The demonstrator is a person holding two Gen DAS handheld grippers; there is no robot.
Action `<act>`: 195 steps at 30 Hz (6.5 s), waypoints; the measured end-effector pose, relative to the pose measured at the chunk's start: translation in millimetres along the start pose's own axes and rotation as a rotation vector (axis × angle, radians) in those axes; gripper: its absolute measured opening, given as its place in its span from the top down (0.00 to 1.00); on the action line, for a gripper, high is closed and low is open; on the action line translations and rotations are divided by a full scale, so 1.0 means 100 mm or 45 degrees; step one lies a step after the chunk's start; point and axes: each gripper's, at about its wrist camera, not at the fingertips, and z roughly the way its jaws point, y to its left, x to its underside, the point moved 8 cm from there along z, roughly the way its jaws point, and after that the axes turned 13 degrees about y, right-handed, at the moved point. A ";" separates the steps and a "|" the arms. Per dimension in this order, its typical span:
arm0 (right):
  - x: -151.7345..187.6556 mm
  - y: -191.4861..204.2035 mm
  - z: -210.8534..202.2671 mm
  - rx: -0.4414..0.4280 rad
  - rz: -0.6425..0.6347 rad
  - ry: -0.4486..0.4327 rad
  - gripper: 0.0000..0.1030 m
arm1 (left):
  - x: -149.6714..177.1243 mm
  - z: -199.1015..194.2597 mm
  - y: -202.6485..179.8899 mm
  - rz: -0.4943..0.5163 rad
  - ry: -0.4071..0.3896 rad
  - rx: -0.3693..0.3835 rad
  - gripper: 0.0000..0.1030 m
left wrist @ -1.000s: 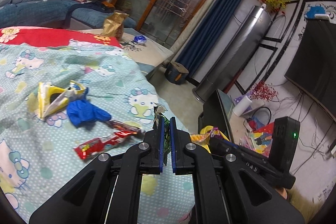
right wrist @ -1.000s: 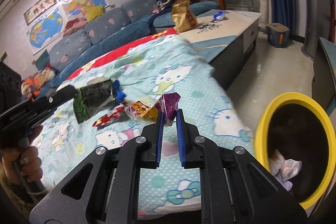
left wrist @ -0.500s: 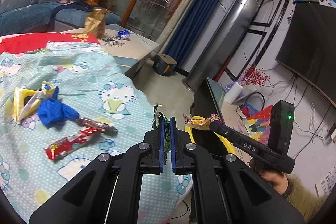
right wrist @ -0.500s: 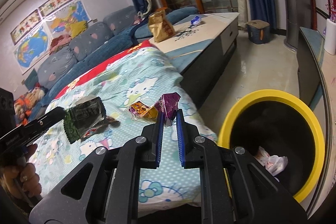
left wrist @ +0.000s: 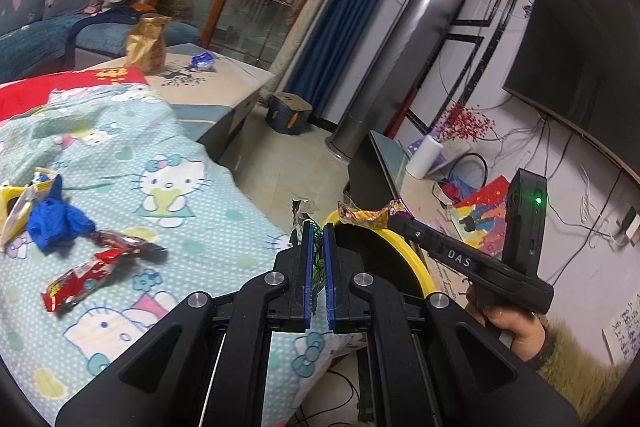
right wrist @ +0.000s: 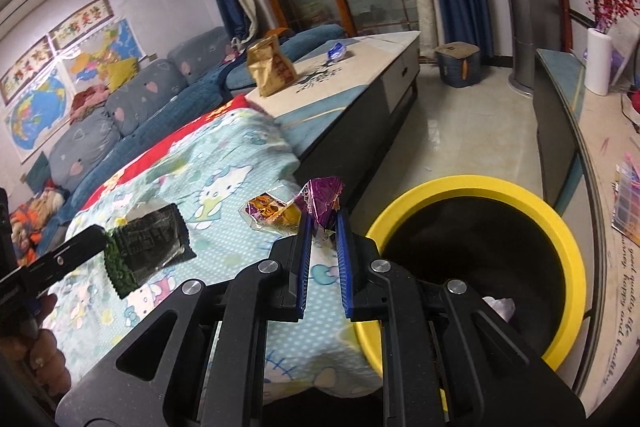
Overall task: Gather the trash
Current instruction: 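Carry the green packet and wrapper over the yellow bin and release both, then move both open grippers back toward the blue glove and red wrapper, then grasp the blue glove with the left gripper while the right grasps the chocolate bar, then carry the blue glove and chocolate bar over the yellow bin and release both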
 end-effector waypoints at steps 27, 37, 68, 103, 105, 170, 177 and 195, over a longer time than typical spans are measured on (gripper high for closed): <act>0.02 -1.19 -0.28 0.136 0.348 -0.084 0.92 | 0.12 0.70 -0.92 0.229 0.128 0.126 0.95; 0.12 -1.53 -0.25 0.188 0.443 -0.067 0.91 | 0.26 1.01 -1.11 0.286 0.187 0.151 0.95; 0.31 -1.64 0.01 0.168 0.529 0.032 0.55 | 0.51 1.62 -0.91 0.212 0.305 0.102 0.08; 0.25 0.42 0.11 -0.009 -0.161 0.055 0.49 | 0.11 -0.10 0.79 -0.114 -0.107 -0.388 0.07; 0.27 0.53 0.13 -0.012 -0.196 0.067 0.49 | 0.12 -0.19 0.91 -0.143 -0.126 -0.398 0.07; 0.42 1.84 1.08 -0.092 -0.452 0.342 0.93 | -0.07 -0.08 2.29 -0.359 0.108 -0.280 0.85; 0.41 1.80 0.94 -0.096 -0.431 0.316 0.94 | -0.18 -0.25 2.06 -0.309 0.059 -0.246 0.85; 0.27 1.49 0.50 -0.059 -0.326 0.204 0.94 | -0.32 -0.34 1.48 -0.162 0.023 -0.168 0.85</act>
